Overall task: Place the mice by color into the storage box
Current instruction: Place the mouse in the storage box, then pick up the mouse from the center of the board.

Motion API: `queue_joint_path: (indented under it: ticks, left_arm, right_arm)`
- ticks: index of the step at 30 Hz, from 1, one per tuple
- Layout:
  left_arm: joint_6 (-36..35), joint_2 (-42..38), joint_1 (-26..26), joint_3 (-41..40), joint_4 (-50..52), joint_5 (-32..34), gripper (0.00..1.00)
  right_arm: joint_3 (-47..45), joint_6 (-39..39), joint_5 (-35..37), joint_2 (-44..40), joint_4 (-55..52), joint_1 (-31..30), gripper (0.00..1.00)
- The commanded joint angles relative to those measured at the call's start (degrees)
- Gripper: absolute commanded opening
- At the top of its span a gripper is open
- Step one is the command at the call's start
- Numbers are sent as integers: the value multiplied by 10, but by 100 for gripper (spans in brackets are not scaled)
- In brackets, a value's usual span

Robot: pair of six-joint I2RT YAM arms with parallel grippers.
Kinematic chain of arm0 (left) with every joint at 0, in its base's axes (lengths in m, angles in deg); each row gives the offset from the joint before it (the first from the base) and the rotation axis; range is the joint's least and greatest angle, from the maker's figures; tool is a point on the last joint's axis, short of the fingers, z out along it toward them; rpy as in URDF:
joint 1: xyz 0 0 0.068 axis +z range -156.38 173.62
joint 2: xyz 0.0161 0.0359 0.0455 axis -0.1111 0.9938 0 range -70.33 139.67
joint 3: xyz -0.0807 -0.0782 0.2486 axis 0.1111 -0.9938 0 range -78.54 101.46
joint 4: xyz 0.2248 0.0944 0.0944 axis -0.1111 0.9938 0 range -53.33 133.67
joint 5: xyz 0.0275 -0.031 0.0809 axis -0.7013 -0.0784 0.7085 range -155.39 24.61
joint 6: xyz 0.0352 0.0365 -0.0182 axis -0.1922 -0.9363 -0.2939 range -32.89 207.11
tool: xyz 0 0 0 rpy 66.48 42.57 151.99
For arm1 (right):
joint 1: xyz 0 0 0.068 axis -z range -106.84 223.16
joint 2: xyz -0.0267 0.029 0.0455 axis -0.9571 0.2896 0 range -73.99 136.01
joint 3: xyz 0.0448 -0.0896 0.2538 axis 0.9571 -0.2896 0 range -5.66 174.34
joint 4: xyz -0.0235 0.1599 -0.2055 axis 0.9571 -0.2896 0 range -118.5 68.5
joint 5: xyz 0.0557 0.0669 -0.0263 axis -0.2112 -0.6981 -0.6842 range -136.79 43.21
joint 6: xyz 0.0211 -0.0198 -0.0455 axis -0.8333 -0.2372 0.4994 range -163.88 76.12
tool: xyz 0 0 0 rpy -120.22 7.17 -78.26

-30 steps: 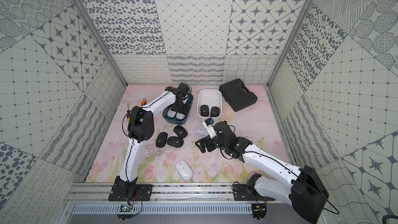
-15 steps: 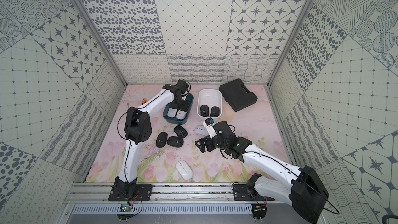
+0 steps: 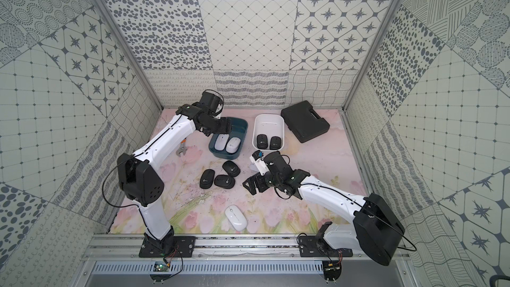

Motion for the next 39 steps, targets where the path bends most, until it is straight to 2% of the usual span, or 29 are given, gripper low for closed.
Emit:
queue_joint_path:
  ticks: [1, 8, 11, 14, 22, 39]
  left_arm:
    - [82, -140, 20, -142, -43, -10, 80]
    - [142, -376, 29, -340, -33, 5, 82]
    - [164, -469, 29, -380, 0, 25, 84]
    - [178, -521, 29, -394, 42, 35, 86]
    - [190, -586, 30, -399, 88, 65, 87]
    - [175, -583, 29, -398, 91, 75, 87]
  right_arm:
    - [51, 48, -5, 56, 2, -13, 99]
    - [176, 129, -9, 185, -53, -47, 99]
    - [235, 167, -10, 234, -88, -69, 99]
    - [278, 198, 4, 274, -121, -88, 99]
    - [373, 244, 43, 356, -173, -118, 99]
    - [428, 263, 69, 425, -196, -118, 99]
